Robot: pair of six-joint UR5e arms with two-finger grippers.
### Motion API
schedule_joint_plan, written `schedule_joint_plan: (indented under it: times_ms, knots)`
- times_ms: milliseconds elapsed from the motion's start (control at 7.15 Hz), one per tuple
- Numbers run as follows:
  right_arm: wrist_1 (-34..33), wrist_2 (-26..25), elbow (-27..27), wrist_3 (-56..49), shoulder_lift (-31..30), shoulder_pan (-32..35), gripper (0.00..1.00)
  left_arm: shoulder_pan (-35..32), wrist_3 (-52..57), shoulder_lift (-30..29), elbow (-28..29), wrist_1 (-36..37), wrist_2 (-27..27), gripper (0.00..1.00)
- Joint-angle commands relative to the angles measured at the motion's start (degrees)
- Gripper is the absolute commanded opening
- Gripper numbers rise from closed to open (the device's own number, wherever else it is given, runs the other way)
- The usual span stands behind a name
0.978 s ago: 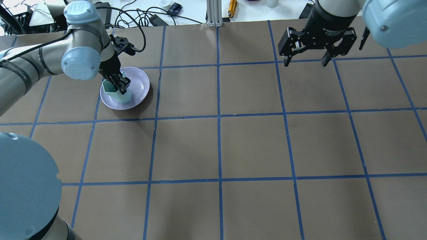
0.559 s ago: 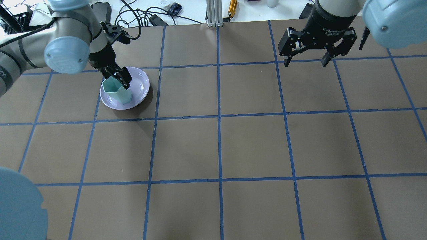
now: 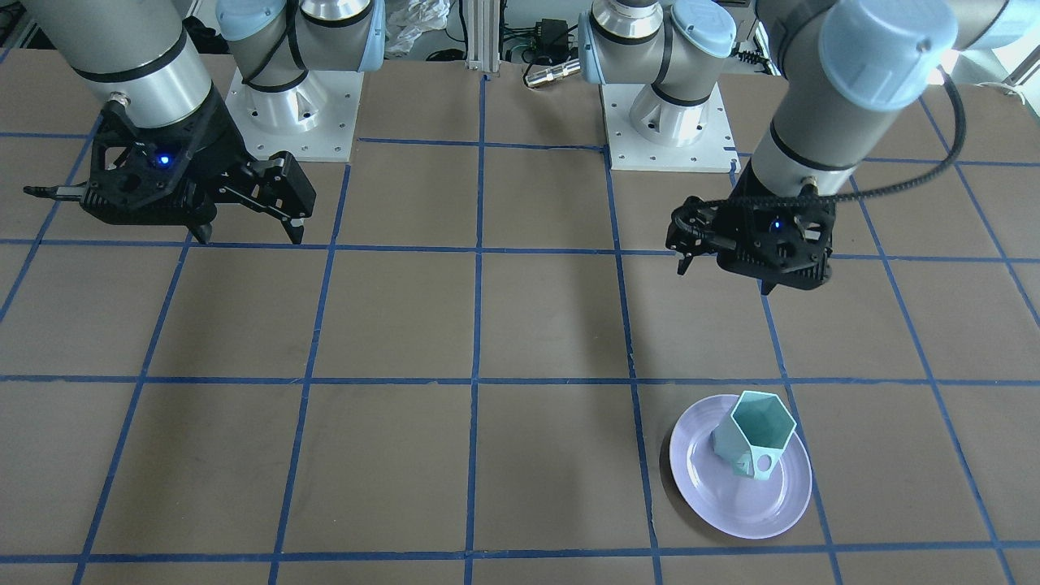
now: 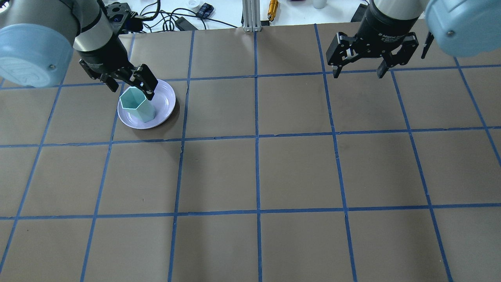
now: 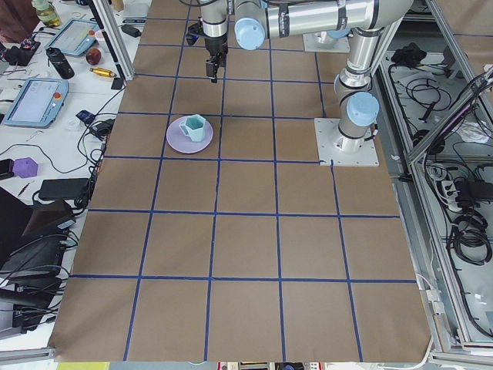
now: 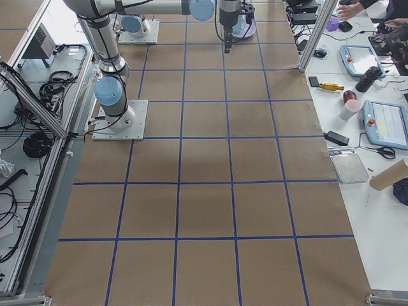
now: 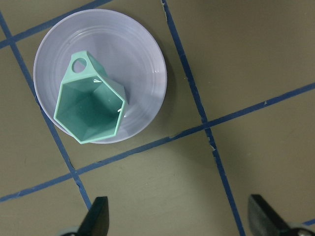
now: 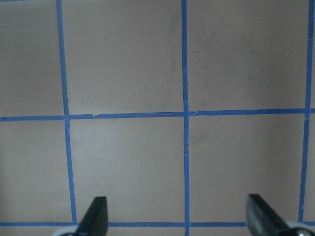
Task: Flip cup and place on plate
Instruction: 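Open the left gripper and raise it away from the mug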
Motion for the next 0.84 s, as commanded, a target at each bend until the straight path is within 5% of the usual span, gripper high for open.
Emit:
schedule_joint_plan:
  times_ms: [0,699]
  knots:
    - [0.0,0.0,0.0,0.02,0.0,0.0,1.0,-2.14,-9.96,5.28,-0.13,-3.36,0.01,1.0]
    - [0.0,-0.09,0.0,-0.06,0.0,0.0,1.0,-1.26,-20.1,9.35,-2.33,-6.63,-0.08,1.0]
